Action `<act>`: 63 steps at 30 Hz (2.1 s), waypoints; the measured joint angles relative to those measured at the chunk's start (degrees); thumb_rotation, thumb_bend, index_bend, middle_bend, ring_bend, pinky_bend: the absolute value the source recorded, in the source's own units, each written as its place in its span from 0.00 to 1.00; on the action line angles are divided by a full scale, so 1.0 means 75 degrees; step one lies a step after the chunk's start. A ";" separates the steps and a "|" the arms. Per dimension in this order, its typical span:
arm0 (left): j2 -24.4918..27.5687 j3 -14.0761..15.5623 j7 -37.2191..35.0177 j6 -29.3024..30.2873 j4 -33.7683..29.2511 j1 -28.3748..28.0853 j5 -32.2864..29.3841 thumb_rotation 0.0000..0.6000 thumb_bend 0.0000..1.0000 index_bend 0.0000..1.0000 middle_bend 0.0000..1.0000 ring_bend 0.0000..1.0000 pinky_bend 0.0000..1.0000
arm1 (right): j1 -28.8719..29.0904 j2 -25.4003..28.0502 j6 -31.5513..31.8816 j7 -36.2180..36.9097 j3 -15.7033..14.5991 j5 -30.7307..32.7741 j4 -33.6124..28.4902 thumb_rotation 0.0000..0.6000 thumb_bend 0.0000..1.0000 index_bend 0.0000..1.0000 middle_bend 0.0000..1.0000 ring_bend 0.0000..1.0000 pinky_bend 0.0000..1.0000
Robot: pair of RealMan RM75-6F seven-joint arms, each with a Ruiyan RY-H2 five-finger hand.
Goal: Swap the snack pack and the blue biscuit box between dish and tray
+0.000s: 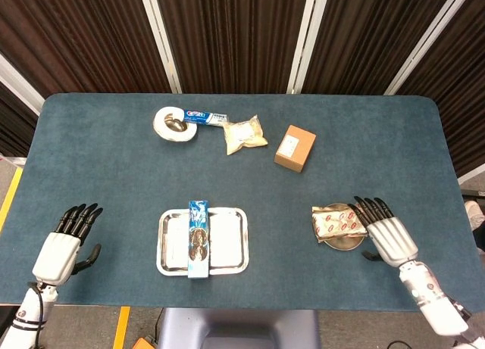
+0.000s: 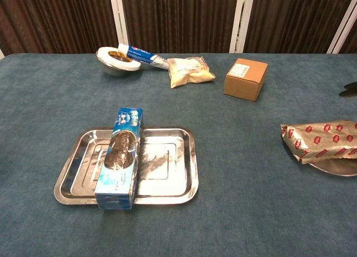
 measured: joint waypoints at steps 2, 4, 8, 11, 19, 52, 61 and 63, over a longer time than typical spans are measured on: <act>-0.0001 -0.0010 -0.0003 -0.0047 0.0010 -0.0003 -0.0045 1.00 0.44 0.00 0.03 0.00 0.09 | 0.0362 -0.0194 -0.0633 -0.0173 0.0118 0.0327 0.0301 1.00 0.19 0.00 0.00 0.00 0.00; -0.0002 -0.0023 -0.0004 -0.0063 0.0017 -0.0005 -0.0070 1.00 0.44 0.00 0.03 0.00 0.09 | 0.0704 -0.0437 -0.1076 -0.0364 0.0208 0.0587 0.0661 1.00 0.19 0.03 0.02 0.00 0.01; 0.0005 -0.0043 -0.0038 -0.0053 0.0027 0.0007 -0.0108 1.00 0.44 0.00 0.03 0.00 0.09 | 0.0949 -0.0855 -0.1316 -0.0550 0.0303 0.0893 0.1198 1.00 0.22 0.20 0.13 0.01 0.13; 0.0004 -0.0057 -0.0064 -0.0100 0.0052 0.0000 -0.0146 1.00 0.44 0.00 0.03 0.00 0.09 | 0.1061 -0.1093 -0.1348 -0.0503 0.0353 0.0963 0.1484 1.00 0.24 0.40 0.28 0.12 0.27; 0.0008 -0.0068 -0.0052 -0.0074 0.0038 0.0012 -0.0152 1.00 0.44 0.00 0.03 0.00 0.09 | 0.1160 -0.1565 -0.0932 -0.0405 0.0378 0.0864 0.2086 1.00 0.27 0.79 0.58 0.52 0.61; 0.0164 -0.0078 -0.0030 0.0208 -0.0120 0.0121 -0.0027 1.00 0.44 0.00 0.03 0.00 0.09 | 0.3532 -0.3313 -0.2655 -0.0990 0.1779 0.3025 0.2246 1.00 0.29 0.00 0.00 0.00 0.00; 0.0079 0.0035 0.0032 0.0086 -0.0133 0.0040 0.0171 1.00 0.44 0.00 0.02 0.00 0.09 | 0.2715 -0.1733 -0.1551 -0.0477 0.1252 0.2070 0.0325 1.00 0.26 0.00 0.00 0.00 0.00; 0.0062 0.0060 0.0040 0.0071 -0.0152 -0.0014 0.0287 1.00 0.45 0.00 0.01 0.00 0.10 | 0.2344 -0.1316 -0.1045 -0.0320 0.1023 0.1724 -0.0168 1.00 0.26 0.00 0.00 0.00 0.00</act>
